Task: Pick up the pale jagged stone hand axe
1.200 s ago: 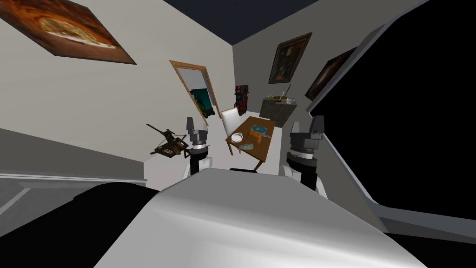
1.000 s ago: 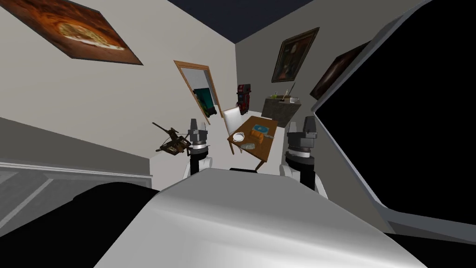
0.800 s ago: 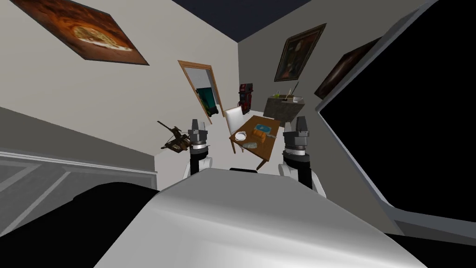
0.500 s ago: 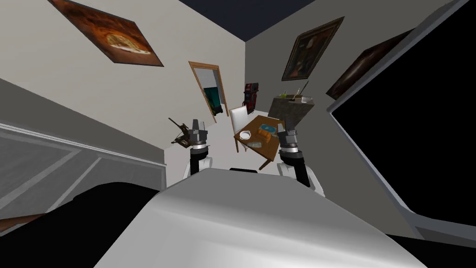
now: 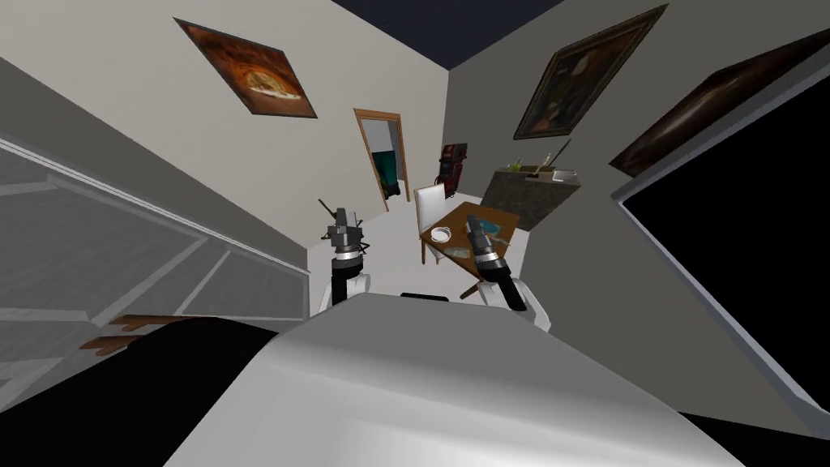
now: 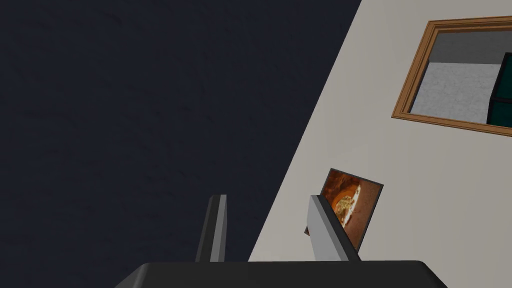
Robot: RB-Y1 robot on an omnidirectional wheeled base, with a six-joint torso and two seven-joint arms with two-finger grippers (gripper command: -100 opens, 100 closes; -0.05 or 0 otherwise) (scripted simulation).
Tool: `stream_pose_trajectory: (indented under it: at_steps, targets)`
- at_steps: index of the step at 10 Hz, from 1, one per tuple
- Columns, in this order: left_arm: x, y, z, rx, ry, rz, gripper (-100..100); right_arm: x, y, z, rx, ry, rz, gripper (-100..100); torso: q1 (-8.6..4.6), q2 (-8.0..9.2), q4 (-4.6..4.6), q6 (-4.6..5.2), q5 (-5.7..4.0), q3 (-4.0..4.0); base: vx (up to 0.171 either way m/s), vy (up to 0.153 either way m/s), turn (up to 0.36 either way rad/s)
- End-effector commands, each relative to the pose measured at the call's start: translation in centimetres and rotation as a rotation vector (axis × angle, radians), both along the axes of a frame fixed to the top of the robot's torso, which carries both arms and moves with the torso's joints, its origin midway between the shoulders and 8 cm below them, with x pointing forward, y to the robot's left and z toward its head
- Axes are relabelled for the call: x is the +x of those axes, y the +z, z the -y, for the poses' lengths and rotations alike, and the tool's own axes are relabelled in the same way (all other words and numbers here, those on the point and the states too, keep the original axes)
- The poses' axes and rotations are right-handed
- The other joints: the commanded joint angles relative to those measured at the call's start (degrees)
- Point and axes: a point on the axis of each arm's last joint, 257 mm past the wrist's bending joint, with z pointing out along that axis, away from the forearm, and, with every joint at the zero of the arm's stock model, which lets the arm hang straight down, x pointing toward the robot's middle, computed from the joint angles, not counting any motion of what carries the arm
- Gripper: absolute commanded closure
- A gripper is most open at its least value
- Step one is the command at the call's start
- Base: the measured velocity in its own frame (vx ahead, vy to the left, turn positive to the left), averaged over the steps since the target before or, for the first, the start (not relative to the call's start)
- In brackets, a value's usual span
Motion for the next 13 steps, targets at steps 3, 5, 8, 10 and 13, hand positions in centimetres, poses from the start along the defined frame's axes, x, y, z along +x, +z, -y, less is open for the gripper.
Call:
stream_pose_trajectory:
  at_steps: [3,5,8,10,13]
  targets:
    - [0.0,0.0,0.0,0.000,0.000,0.000,0,1.3,-6.6,-2.0,-0.145,0.025,-0.135,-100,-0.11,-0.07,-0.02,0.01,-0.02,-0.04,-0.014,0.137,0.228]
    - [0.0,0.0,0.0,0.000,0.000,0.000,0,1.8,-9.6,-2.5,-0.216,0.034,-0.195,-100,-0.21,-0.10,-0.03,0.07,-0.03,-0.06,-0.007,0.106,0.139]
    - [0.0,0.0,0.0,0.000,0.000,0.000,0,2.1,-12.9,-2.7,-0.290,0.039,-0.260,-100,-0.27,-0.06,-0.02,0.03,-0.06,-0.04,-0.006,0.084,0.127]
    - [0.0,0.0,0.0,0.000,0.000,0.000,0,2.1,-16.2,-2.7,-0.366,0.045,-0.320,-100,-0.28,-0.12,-0.03,0.03,-0.06,-0.07,0.011,0.087,0.172]
    - [0.0,0.0,0.0,0.000,0.000,0.000,0,1.4,-23.0,-2.1,-0.533,0.058,-0.443,-100,-0.15,-0.14,-0.04,0.03,-0.04,-0.08,0.016,0.107,0.201]
